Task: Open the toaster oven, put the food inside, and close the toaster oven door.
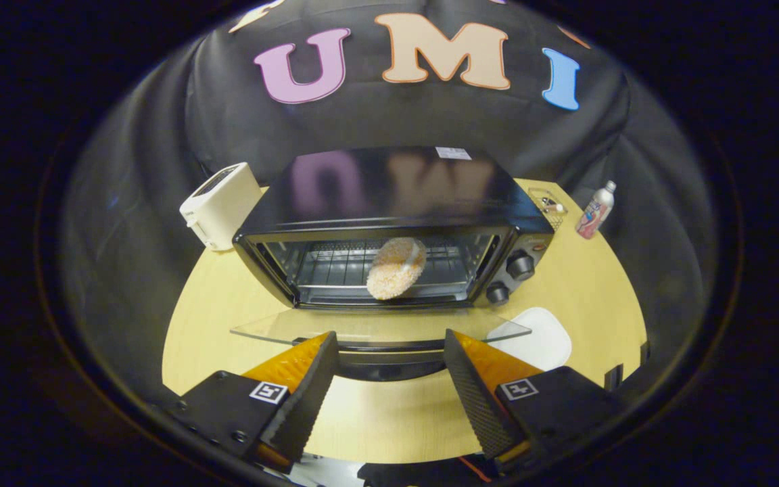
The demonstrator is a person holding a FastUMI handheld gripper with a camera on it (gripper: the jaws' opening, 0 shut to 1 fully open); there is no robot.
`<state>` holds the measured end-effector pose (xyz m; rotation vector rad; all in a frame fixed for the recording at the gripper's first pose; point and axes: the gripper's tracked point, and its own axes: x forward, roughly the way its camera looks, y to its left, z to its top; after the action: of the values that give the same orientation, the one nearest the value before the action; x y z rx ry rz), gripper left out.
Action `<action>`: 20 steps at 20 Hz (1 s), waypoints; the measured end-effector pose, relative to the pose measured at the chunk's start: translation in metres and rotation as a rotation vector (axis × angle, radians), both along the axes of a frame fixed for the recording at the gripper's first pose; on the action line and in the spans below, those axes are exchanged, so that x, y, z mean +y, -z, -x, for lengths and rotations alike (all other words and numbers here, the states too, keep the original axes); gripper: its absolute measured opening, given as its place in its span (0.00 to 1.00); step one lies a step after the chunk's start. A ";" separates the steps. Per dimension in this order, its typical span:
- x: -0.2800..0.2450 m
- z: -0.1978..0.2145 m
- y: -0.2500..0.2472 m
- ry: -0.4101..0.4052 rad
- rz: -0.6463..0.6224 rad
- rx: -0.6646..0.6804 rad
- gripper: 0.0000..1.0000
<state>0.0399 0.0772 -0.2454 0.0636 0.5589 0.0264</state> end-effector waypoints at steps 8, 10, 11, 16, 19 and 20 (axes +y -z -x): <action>0.006 -0.016 -0.070 -0.002 0.013 -0.178 0.98; 0.004 -0.016 -0.099 0.011 0.007 -0.245 0.98; 0.002 -0.014 -0.113 0.016 0.004 -0.281 0.97; -0.013 -0.003 -0.154 0.082 -0.048 -0.376 0.97; -0.028 0.012 -0.109 0.155 -0.049 -0.228 0.97; -0.031 0.020 -0.090 0.173 -0.049 -0.176 0.97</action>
<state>0.0197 0.0463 -0.1556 0.1558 0.3756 -0.1221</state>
